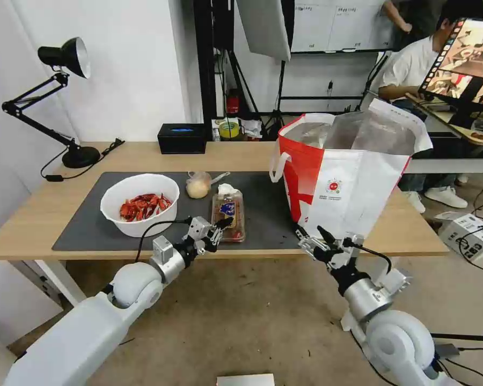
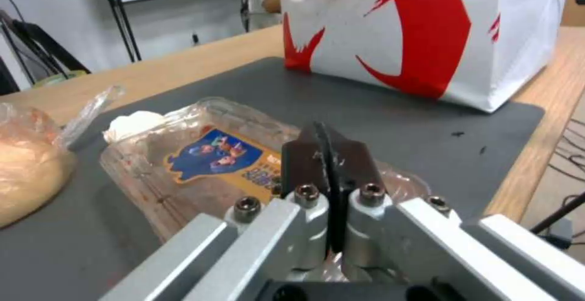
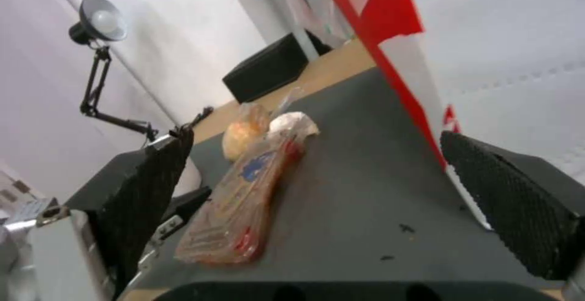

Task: Pick up the trash from the table and place it into the takeout bag.

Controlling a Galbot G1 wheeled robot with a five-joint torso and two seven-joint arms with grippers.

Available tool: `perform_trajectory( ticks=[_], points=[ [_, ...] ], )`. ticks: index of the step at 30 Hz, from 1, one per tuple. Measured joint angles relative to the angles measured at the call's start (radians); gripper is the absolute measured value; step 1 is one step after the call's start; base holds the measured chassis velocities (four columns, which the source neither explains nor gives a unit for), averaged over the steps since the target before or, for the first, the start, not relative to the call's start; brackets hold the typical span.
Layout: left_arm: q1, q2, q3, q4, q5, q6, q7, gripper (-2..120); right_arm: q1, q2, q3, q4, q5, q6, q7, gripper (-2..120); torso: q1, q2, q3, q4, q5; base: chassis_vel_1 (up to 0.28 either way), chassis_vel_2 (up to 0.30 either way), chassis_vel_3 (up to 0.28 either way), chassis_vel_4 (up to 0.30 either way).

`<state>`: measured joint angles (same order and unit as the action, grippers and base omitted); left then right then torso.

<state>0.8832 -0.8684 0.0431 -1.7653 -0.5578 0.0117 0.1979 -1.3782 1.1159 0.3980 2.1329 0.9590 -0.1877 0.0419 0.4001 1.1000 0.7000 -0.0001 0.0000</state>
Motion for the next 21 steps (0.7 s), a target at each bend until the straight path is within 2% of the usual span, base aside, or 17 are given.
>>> perform_trajectory(
  ticks=[16, 21],
  points=[
    [0.025, 0.021, -0.009, 0.016, 0.012, -0.009, 0.024, 0, 0.174, -0.023, -0.126, -0.103, 0.096, -0.039, 0.051, 100, 0.000, 0.000, 0.000, 0.0002, 0.0000, 0.000, 0.000, 0.000, 0.000],
    [0.018, 0.025, -0.002, 0.021, 0.010, -0.010, 0.025, 0, 0.295, -0.015, -0.179, -0.161, 0.169, -0.073, 0.106, 100, 0.000, 0.000, 0.000, 0.0001, -0.0001, 0.000, 0.000, 0.000, 0.000]
  ],
)
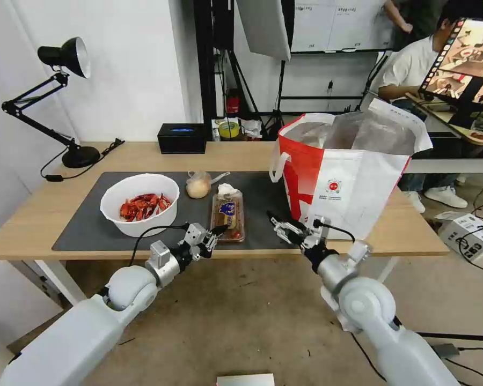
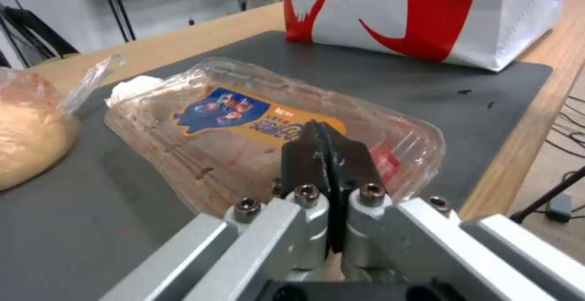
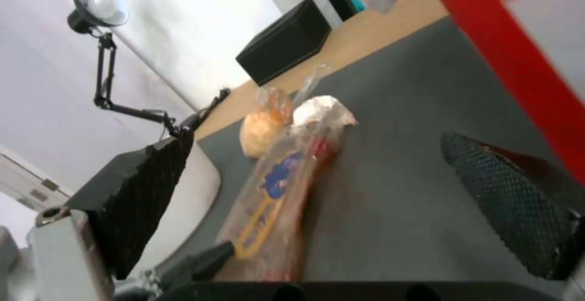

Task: Pick up the trash from the table and place it into the takeout bag.

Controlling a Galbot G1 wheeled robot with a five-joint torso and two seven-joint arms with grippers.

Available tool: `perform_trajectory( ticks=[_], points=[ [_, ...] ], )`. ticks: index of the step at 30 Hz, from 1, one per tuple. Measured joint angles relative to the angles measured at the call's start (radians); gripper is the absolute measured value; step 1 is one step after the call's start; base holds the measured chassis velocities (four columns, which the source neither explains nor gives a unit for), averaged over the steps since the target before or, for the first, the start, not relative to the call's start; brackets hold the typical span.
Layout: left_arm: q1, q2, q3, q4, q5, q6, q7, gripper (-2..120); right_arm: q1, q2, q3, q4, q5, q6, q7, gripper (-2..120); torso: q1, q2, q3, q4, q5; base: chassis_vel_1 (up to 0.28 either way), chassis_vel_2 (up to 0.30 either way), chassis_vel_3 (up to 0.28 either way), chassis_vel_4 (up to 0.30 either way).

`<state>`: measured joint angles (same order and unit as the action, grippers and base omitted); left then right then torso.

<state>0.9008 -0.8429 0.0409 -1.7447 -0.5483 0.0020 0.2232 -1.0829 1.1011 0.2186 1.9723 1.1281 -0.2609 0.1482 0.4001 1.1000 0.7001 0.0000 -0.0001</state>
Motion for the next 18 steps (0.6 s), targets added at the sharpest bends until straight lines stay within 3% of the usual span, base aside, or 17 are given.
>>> perform_trajectory(
  ticks=[7, 9, 10, 11, 13, 18],
  points=[
    [-0.004, 0.003, 0.003, 0.005, -0.005, 0.000, 0.000, 0, 0.121, 0.016, -0.050, -0.047, 0.076, -0.074, 0.076, 100, 0.000, 0.000, 0.000, 0.0001, 0.0000, 0.000, 0.000, 0.000, 0.000],
    [-0.006, 0.003, 0.003, 0.007, -0.007, -0.002, -0.001, 0, 0.212, 0.042, -0.094, -0.085, 0.149, -0.216, 0.178, 100, 0.000, 0.000, 0.000, 0.0000, 0.0000, 0.000, 0.000, 0.000, 0.000],
    [-0.006, 0.003, 0.003, 0.007, -0.007, -0.002, -0.001, 0, 0.212, 0.042, -0.094, -0.085, 0.149, -0.216, 0.178, 100, 0.000, 0.000, 0.000, 0.0000, 0.0000, 0.000, 0.000, 0.000, 0.000],
    [-0.003, 0.003, -0.003, 0.007, -0.007, -0.003, -0.001, 0, 0.255, 0.062, -0.109, -0.116, 0.192, -0.293, 0.242, 100, 0.000, 0.000, 0.000, 0.0000, 0.0000, 0.000, 0.000, 0.000, 0.000],
    [0.009, 0.006, -0.016, 0.007, -0.006, -0.007, -0.001, 0, 0.289, 0.075, -0.126, -0.153, 0.224, -0.352, 0.287, 100, 0.000, 0.000, 0.000, 0.0001, 0.0000, 0.000, 0.000, 0.000, 0.000],
    [0.019, 0.009, -0.025, 0.005, -0.006, -0.010, -0.001, 0, 0.321, 0.086, -0.137, -0.192, 0.268, -0.381, 0.300, 100, 0.000, 0.000, 0.000, 0.0001, 0.0000, 0.000, 0.000, 0.000, 0.000]
  ],
)
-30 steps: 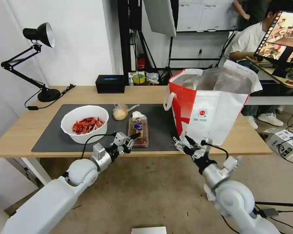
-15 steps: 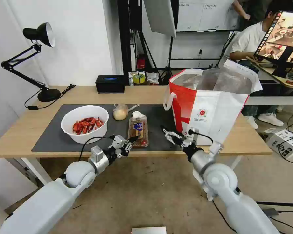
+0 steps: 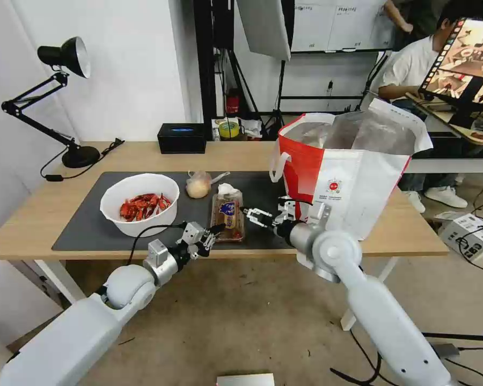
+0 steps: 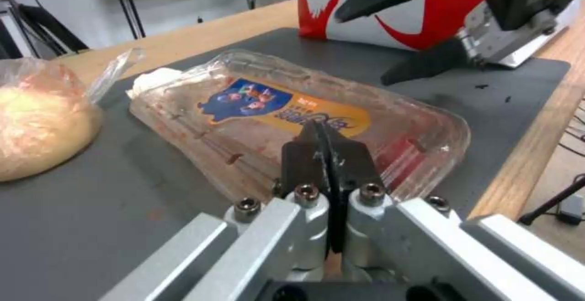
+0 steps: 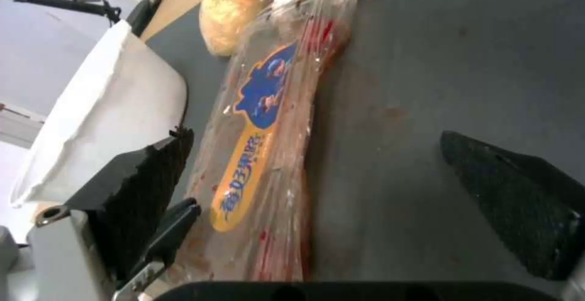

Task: Pick up the trash from the table and place it into the takeout bag.

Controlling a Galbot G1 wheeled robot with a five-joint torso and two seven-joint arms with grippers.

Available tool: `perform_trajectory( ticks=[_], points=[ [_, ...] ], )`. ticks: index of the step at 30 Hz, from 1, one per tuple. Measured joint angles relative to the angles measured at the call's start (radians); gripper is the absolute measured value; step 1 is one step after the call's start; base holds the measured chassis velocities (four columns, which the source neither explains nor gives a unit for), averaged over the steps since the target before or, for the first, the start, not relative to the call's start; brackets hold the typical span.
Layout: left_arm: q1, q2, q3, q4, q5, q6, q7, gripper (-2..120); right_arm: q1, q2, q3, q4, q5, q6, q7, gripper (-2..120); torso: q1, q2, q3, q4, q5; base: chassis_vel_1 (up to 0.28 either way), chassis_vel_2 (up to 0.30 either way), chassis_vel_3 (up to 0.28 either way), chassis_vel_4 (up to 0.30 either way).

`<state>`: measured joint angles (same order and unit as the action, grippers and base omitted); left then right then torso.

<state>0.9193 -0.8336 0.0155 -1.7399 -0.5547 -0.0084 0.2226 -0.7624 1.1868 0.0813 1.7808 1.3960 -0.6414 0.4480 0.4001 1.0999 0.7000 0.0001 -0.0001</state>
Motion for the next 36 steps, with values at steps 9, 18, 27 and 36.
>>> perform_trajectory(
  ticks=[9, 18, 27, 36],
  points=[
    [0.006, 0.012, -0.006, -0.011, -0.002, -0.002, 0.000, 0, 0.073, 0.031, -0.029, -0.054, 0.037, -0.017, 0.019, 100, 0.000, 0.000, 0.000, -0.0001, 0.0000, 0.000, 0.000, 0.000, 0.000],
    [0.017, 0.011, -0.012, -0.015, -0.001, -0.010, 0.002, 0, 0.148, 0.069, -0.091, -0.125, 0.040, -0.039, 0.062, 100, 0.000, 0.000, 0.000, 0.0000, 0.0000, 0.000, 0.000, 0.000, 0.000],
    [0.019, 0.015, -0.015, -0.019, 0.003, -0.014, 0.004, 0, 0.185, 0.103, -0.124, -0.171, 0.042, -0.060, 0.086, 100, 0.000, 0.000, 0.000, 0.0000, 0.0000, 0.000, 0.000, 0.000, 0.000],
    [0.019, 0.019, -0.017, -0.017, 0.008, -0.022, 0.016, 0, 0.217, 0.131, -0.133, -0.212, 0.058, -0.081, 0.103, 100, 0.000, 0.000, 0.000, -0.0001, 0.0000, 0.000, 0.000, 0.000, 0.000]
  ],
)
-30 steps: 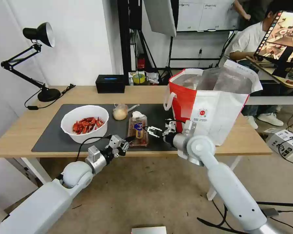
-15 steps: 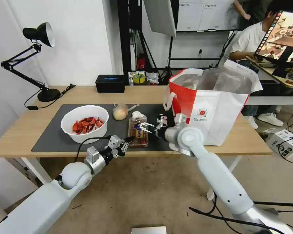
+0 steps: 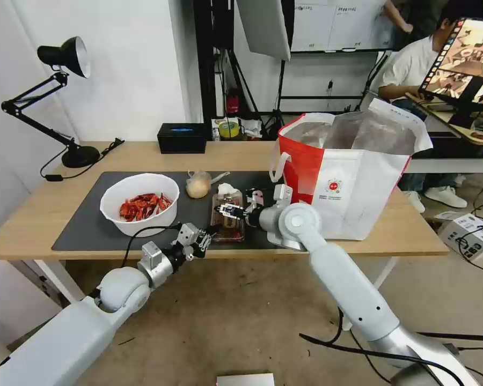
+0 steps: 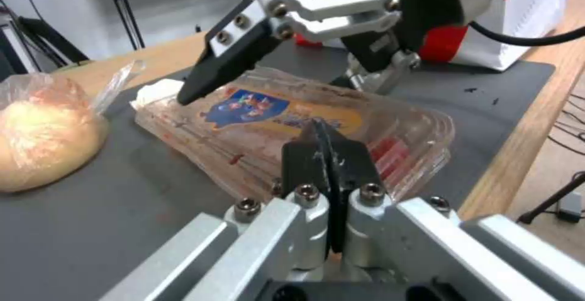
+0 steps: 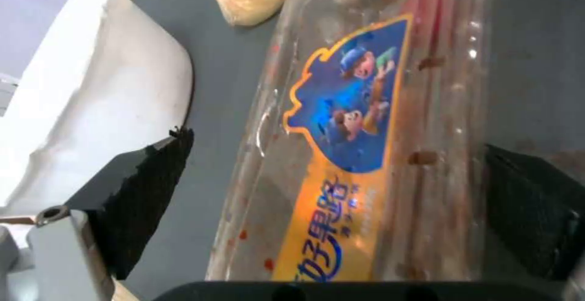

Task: Pick up the trash from the table and place it into the takeout bag.

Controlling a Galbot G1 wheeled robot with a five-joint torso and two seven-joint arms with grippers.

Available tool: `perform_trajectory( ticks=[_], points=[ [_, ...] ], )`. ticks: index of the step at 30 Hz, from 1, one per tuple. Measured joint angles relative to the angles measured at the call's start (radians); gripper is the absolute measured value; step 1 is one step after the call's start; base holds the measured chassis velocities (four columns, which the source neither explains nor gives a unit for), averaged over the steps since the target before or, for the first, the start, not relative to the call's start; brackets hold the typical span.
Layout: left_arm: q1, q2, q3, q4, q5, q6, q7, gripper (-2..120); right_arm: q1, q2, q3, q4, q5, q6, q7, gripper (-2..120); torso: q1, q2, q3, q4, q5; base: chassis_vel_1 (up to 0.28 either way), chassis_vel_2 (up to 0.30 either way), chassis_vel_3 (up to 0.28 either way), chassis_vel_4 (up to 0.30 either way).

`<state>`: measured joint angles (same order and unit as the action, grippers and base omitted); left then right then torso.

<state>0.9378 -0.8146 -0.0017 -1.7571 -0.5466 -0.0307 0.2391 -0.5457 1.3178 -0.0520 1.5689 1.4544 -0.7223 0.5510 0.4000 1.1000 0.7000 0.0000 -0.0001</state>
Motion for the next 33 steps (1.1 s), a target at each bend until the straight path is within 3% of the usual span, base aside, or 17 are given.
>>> perform_trajectory(
  ticks=[25, 29, 33],
  points=[
    [-0.011, -0.004, 0.002, 0.010, 0.010, -0.010, 0.021, 0, 0.042, 0.026, -0.025, -0.058, 0.072, 0.001, 0.051, 100, 0.000, 0.000, 0.000, -0.0003, 0.0001, 0.000, 0.000, 0.000, 0.000],
    [-0.010, -0.003, 0.002, 0.005, 0.010, -0.010, 0.021, 0, 0.041, 0.020, -0.029, -0.052, 0.075, 0.001, 0.055, 95, 0.000, 0.000, 0.000, -0.0004, 0.0000, 0.000, 0.000, 0.000, 0.000],
    [-0.009, -0.003, 0.002, 0.001, 0.009, -0.010, 0.021, 0, 0.039, 0.000, -0.034, -0.038, 0.079, 0.001, 0.056, 80, 0.000, 0.000, 0.000, -0.0002, 0.0001, 0.000, 0.000, 0.000, 0.000]
  ],
)
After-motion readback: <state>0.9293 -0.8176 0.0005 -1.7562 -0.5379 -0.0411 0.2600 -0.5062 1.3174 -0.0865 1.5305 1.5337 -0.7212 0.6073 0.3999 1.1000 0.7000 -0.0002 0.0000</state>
